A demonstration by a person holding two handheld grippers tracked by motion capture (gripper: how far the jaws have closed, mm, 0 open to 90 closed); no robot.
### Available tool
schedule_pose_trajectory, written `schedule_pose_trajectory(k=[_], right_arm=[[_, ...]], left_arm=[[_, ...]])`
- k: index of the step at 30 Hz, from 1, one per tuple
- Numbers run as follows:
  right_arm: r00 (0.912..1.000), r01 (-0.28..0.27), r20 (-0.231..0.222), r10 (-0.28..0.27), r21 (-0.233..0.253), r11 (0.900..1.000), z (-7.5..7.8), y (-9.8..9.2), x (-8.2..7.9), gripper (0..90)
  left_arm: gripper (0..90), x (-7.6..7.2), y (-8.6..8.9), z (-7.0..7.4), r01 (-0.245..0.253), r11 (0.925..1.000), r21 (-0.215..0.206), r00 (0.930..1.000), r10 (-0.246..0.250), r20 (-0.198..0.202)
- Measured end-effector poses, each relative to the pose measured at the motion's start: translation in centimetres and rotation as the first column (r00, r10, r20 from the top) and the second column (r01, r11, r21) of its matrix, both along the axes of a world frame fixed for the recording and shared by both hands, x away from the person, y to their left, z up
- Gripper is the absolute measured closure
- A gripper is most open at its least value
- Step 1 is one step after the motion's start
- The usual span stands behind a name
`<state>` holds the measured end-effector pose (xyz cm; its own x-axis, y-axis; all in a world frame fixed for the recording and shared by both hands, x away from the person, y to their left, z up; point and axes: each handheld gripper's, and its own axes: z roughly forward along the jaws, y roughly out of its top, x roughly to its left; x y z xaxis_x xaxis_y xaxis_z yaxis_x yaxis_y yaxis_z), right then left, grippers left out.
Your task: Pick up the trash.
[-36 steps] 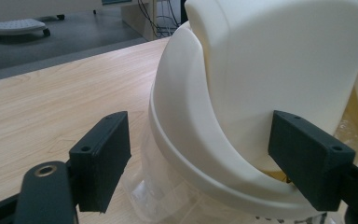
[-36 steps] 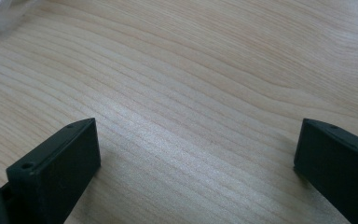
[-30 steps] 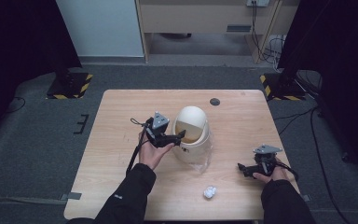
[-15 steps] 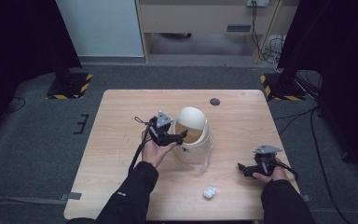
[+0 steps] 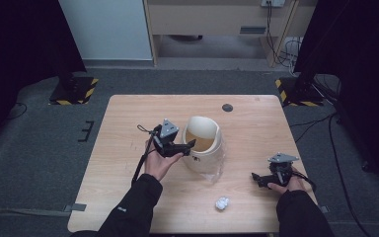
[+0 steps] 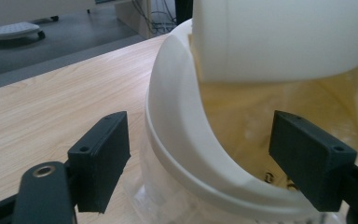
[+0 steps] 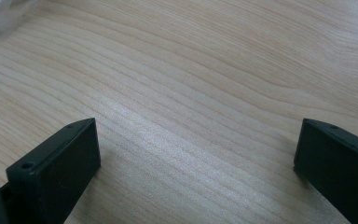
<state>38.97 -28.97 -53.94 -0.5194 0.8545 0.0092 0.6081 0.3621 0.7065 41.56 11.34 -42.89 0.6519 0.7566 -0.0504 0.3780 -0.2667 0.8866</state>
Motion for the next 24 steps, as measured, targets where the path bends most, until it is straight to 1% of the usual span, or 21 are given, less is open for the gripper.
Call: schedule_pose_trajectory(k=[4,7,9,10,11,12,14,16,17,19,21,24], right_arm=[[1.0000,0.000,0.000,0.000,0.000,1.000,0.0,0.0,0.0,0.5],[1.0000,0.000,0.000,0.000,0.000,1.000,0.0,0.0,0.0,0.5],[1.0000,0.000,0.000,0.000,0.000,1.000,0.0,0.0,0.0,0.5],[1.0000,0.000,0.000,0.000,0.000,1.000,0.0,0.0,0.0,0.5],[1.0000,0.000,0.000,0.000,0.000,1.000,0.0,0.0,0.0,0.5],[1.0000,0.000,0.000,0.000,0.000,1.000,0.0,0.0,0.0,0.5],[1.0000,0.000,0.000,0.000,0.000,1.000,0.0,0.0,0.0,0.5],[1.0000,0.000,0.000,0.000,0.000,1.000,0.0,0.0,0.0,0.5],[1.0000,0.000,0.000,0.000,-0.001,1.000,0.0,0.0,0.0,0.5],[1.0000,0.000,0.000,0.000,0.000,1.000,0.0,0.0,0.0,0.5],[1.0000,0.000,0.000,0.000,0.000,1.000,0.0,0.0,0.0,0.5],[1.0000,-0.001,0.000,0.001,0.000,1.000,0.0,0.0,0.0,0.5]], left_arm=[[20.0,-1.5,1.4,0.4,0.011,0.9998,-0.014,0.9998,-0.011,0.016],[20.0,-2.4,2.3,0.5,0.014,0.9998,-0.014,0.9996,-0.014,0.024],[20.0,-3.0,2.9,0.6,0.019,0.9997,-0.016,0.9994,-0.018,0.031],[20.0,-3.0,2.9,0.6,0.019,0.9997,-0.016,0.9994,-0.018,0.031],[20.0,-3.6,3.4,0.7,0.022,0.9995,-0.021,0.9991,-0.022,0.035],[20.0,-3.6,3.4,0.7,0.022,0.9995,-0.021,0.9991,-0.022,0.035],[20.0,-4.3,4.0,0.8,0.033,0.9991,-0.028,0.9988,-0.032,0.038],[20.0,-4.5,4.1,0.8,0.035,0.9989,-0.030,0.9986,-0.034,0.041],[20.0,-5.0,4.3,0.7,0.038,0.9988,-0.031,0.9985,-0.037,0.041],[20.1,-5.4,4.4,0.7,0.045,0.9986,-0.029,0.9982,-0.044,0.041],[20.1,-5.6,4.5,0.7,0.048,0.9984,-0.030,0.9980,-0.047,0.042],[20.1,-6.3,4.5,0.6,0.057,0.9977,-0.038,0.9976,-0.055,0.042]])
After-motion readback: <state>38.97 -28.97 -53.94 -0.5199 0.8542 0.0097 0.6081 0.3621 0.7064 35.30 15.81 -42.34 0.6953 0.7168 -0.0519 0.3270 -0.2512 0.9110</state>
